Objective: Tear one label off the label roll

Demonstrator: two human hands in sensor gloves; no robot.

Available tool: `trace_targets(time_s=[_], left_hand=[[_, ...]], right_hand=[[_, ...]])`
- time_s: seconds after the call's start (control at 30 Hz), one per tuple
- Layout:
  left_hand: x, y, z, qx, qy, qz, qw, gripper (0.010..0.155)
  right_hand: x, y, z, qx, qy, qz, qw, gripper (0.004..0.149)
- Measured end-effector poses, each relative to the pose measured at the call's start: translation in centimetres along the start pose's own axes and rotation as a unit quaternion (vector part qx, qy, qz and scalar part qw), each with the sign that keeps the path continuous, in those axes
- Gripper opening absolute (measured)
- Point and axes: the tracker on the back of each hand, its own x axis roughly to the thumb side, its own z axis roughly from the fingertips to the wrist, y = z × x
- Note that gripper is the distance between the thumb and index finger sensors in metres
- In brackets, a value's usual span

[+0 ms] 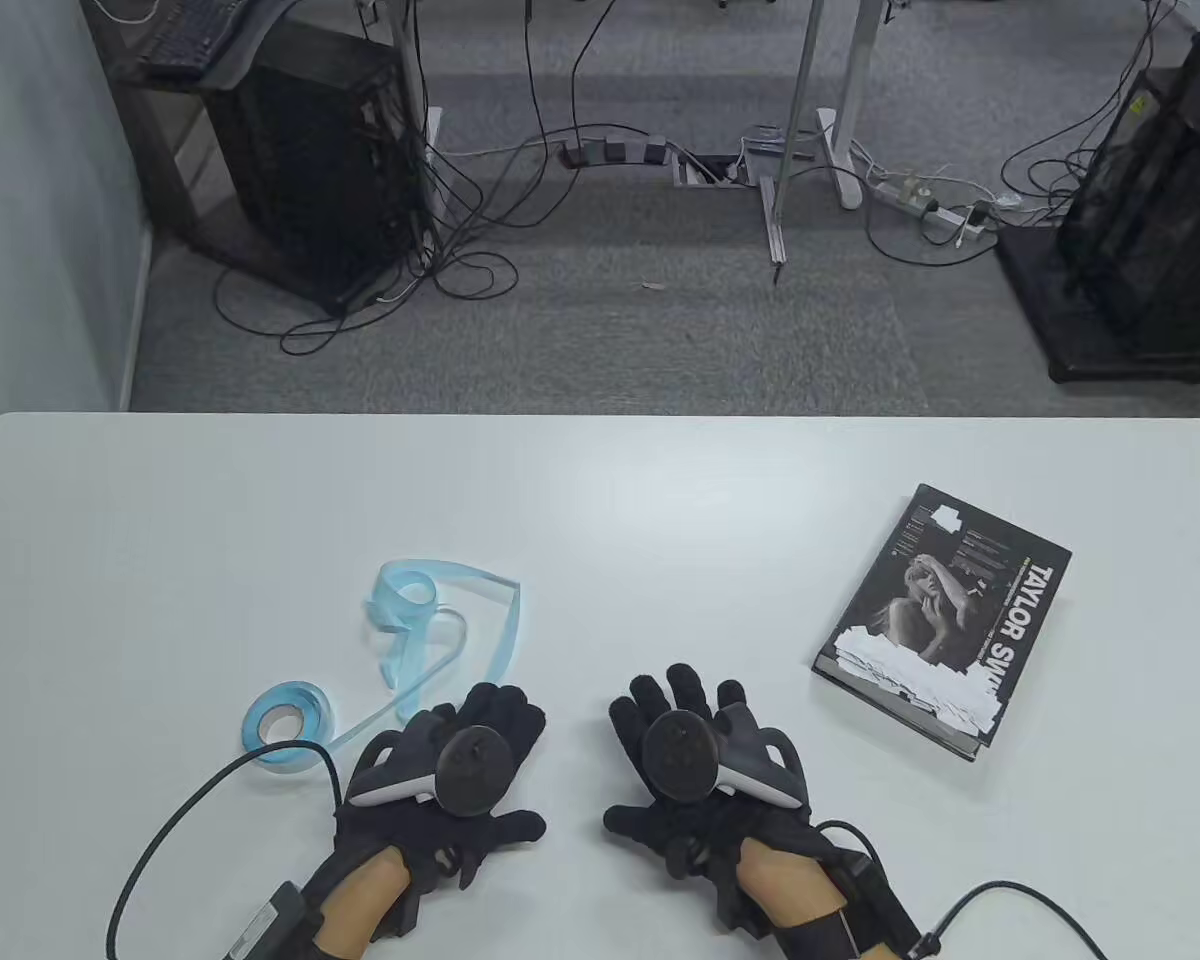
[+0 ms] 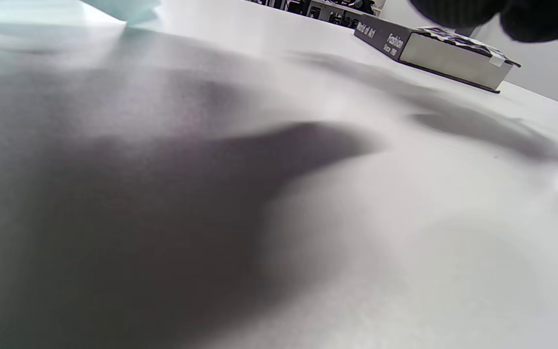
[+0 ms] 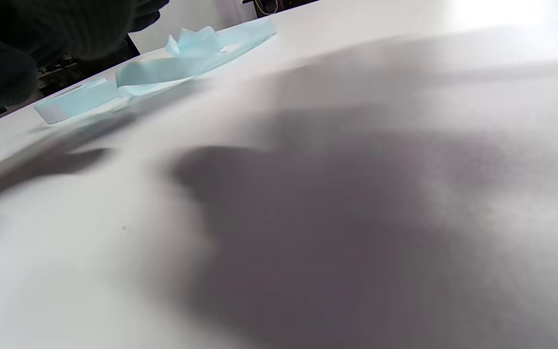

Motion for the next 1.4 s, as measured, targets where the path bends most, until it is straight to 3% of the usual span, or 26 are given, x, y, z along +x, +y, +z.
trace_targets(time_s=[0.3, 0.5, 0.7, 0.93, 1.1, 1.4], left_hand=[[0.4, 0.0, 0.0, 0.004, -0.004, -0.002, 1.000, 0.096], [0.3, 0.1, -0.1, 0.007, -0.003, -0.003, 1.000, 0.096], [0.4, 0.0, -0.1, 0.001, -0.003, -0.002, 1.000, 0.096], [0.5, -0.1, -0.2, -0.001, -0.007, -0.004, 1.000, 0.096], [0.4, -0.2, -0.1, 0.001, -0.006, -0.004, 1.000, 0.096], [0.3, -0.2, 0.0, 0.000, -0.007, -0.005, 1.000, 0.095]], right_hand=[[-1.1, -0.2, 0.0, 0.002, 0.013, -0.019, 1.000, 0.090], [-6.0, -2.5, 0.8, -0.050, 0.087, -0.068, 0.993, 0.089], [-13.3, -5.0, 3.1, -0.137, 0.206, -0.141, 0.959, 0.089], [-18.5, -4.6, 4.9, -0.176, 0.292, -0.193, 0.920, 0.088], [-20.0, -3.9, 5.2, -0.183, 0.326, -0.199, 0.906, 0.087], [-20.0, -2.7, 4.1, -0.144, 0.339, -0.174, 0.913, 0.082]])
